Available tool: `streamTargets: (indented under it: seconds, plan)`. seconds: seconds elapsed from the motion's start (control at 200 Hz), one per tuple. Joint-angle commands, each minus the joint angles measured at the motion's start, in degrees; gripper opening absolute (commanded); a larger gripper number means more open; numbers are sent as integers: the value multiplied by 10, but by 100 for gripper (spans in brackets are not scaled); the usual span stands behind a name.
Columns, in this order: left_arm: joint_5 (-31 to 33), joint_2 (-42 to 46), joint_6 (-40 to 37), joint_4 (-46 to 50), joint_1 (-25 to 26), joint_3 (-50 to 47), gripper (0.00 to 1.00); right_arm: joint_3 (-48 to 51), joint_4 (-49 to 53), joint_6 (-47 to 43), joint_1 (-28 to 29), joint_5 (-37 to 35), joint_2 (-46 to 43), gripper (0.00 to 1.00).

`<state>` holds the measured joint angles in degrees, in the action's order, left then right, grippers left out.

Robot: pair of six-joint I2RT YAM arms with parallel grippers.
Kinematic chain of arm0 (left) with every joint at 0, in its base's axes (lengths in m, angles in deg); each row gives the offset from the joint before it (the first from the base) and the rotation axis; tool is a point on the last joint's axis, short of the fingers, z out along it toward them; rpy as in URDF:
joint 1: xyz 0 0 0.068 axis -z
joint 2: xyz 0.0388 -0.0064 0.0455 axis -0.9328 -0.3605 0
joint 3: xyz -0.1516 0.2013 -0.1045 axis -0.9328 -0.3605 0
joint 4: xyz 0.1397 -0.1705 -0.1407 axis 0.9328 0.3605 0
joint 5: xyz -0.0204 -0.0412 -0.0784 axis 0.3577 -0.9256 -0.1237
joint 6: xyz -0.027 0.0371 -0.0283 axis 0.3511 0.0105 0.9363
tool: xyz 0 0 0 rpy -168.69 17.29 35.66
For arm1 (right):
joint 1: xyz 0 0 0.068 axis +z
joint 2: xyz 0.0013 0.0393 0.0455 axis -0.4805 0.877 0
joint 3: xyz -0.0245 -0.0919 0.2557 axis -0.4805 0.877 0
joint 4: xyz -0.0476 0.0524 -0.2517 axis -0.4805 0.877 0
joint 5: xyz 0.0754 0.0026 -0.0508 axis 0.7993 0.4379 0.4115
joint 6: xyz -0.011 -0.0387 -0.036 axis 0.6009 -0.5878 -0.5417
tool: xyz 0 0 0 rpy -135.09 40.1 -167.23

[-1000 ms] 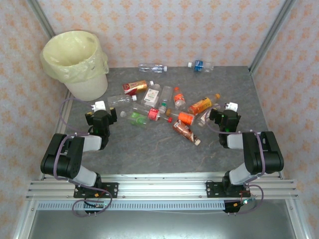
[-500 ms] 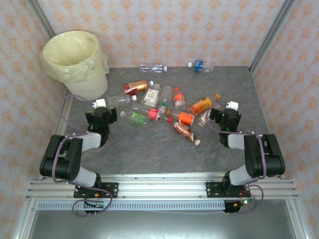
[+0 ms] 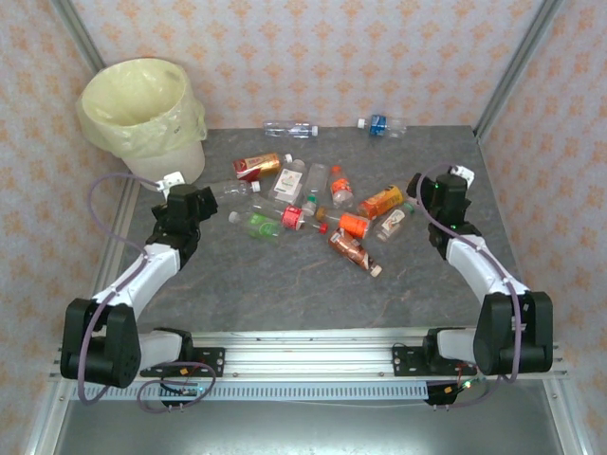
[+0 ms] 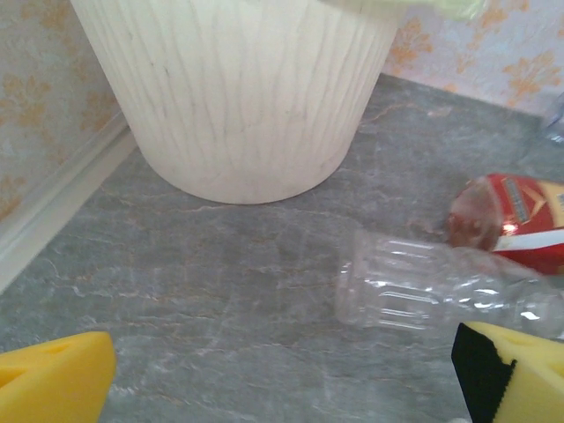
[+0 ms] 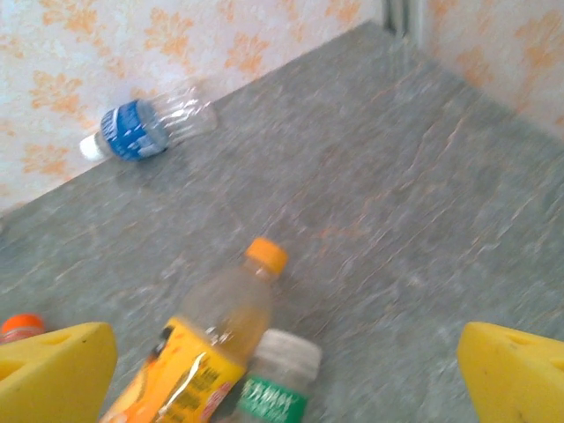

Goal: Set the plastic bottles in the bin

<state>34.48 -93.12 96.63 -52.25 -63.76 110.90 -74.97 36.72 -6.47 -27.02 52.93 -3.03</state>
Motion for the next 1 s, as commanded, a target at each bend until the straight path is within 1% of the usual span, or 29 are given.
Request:
streamTargets:
  seconds: [0.0, 0.05, 0.065, 0.16, 0.24, 0.275, 0.3, 0.405, 0.5, 0.631, 0.731, 0.851, 0.951, 0.996]
  plan:
    - [-16, 17, 93, 116, 19, 23, 100, -16, 136, 74, 10, 105, -8, 99]
    - [-11, 25, 120, 145, 26, 27, 100, -21, 166, 74, 27, 133, -12, 99]
    - [-10, 28, 142, 153, 27, 27, 100, -22, 176, 72, 32, 142, -15, 99]
    - [-19, 51, 223, 198, 34, 20, 100, -20, 225, 47, 67, 197, -32, 99]
    - [-60, 70, 278, 202, 36, -5, 100, -8, 239, 3, 97, 246, -44, 99]
    - [-80, 77, 294, 196, 39, -17, 100, -1, 244, -22, 112, 257, -45, 99]
    - [-90, 83, 308, 194, 41, -25, 100, 4, 244, -33, 122, 258, -61, 99]
    - [-105, 105, 357, 199, 57, -47, 100, 25, 225, -44, 165, 247, -60, 99]
    - [-123, 120, 377, 202, 67, -57, 100, 42, 194, -29, 199, 226, -44, 99]
    - [-179, 116, 373, 212, 71, -49, 100, 43, 167, -33, 239, 208, 13, 99]
    - [-230, 115, 359, 209, 73, -45, 100, 34, 166, -46, 267, 183, 51, 99]
    - [-263, 115, 331, 236, 73, -34, 100, 48, 155, -51, 298, 146, 67, 99]
    - [-279, 117, 332, 239, 74, -39, 100, 67, 147, -49, 326, 112, 63, 100]
    - [-279, 119, 337, 235, 76, -44, 100, 71, 151, -50, 341, 94, 63, 99]
